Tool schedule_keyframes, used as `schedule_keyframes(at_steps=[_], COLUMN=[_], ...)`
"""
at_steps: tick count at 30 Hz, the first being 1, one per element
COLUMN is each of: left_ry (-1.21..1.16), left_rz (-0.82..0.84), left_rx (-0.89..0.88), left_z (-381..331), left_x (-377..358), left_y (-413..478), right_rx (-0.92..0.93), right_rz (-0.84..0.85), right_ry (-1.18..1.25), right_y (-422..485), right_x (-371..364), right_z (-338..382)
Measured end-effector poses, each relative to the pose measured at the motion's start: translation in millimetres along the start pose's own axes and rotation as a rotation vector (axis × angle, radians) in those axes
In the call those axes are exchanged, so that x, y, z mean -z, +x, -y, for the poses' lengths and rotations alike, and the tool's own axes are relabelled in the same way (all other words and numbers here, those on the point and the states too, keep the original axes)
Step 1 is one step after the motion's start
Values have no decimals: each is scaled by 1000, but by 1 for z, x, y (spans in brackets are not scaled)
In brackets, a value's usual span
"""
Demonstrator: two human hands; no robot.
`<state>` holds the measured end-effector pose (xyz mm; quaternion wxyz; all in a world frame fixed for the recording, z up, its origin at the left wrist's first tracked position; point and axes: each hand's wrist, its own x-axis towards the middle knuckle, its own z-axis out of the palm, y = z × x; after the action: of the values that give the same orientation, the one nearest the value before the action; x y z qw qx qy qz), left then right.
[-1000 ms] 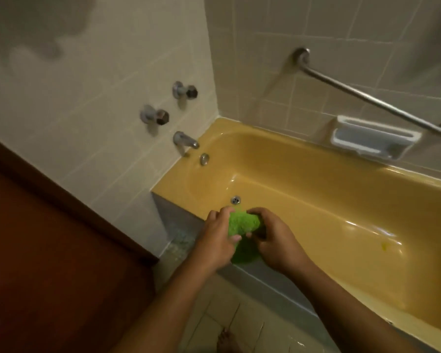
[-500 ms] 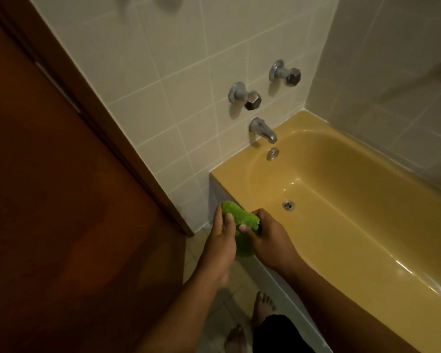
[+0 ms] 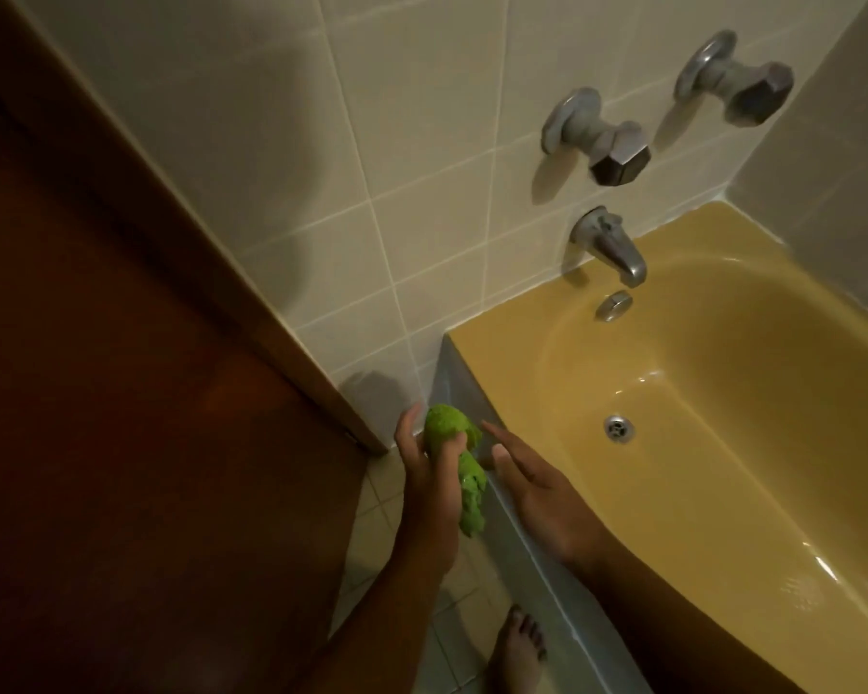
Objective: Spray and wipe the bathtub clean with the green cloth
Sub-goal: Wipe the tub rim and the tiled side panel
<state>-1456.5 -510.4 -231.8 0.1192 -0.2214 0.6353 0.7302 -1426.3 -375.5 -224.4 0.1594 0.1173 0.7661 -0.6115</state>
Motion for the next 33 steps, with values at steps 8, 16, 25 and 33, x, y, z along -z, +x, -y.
schedule_keyframes(at_steps=[8, 16, 25, 33], left_ry=[-89, -353, -309, -352], left_rz=[-137, -162, -22, -64], left_rx=[76, -26, -316, -463], left_z=[83, 126, 148, 178], left_x=[-3, -52, -85, -89], left_y=[138, 228, 257, 284], right_rx=[79, 93, 82, 59], right_rz=[-170, -242, -273, -363], right_ry=[-968, -1194, -1209, -1208], right_y=[139, 170, 199, 191], right_x=[4, -3, 7, -1], right_z=[-120, -125, -137, -131])
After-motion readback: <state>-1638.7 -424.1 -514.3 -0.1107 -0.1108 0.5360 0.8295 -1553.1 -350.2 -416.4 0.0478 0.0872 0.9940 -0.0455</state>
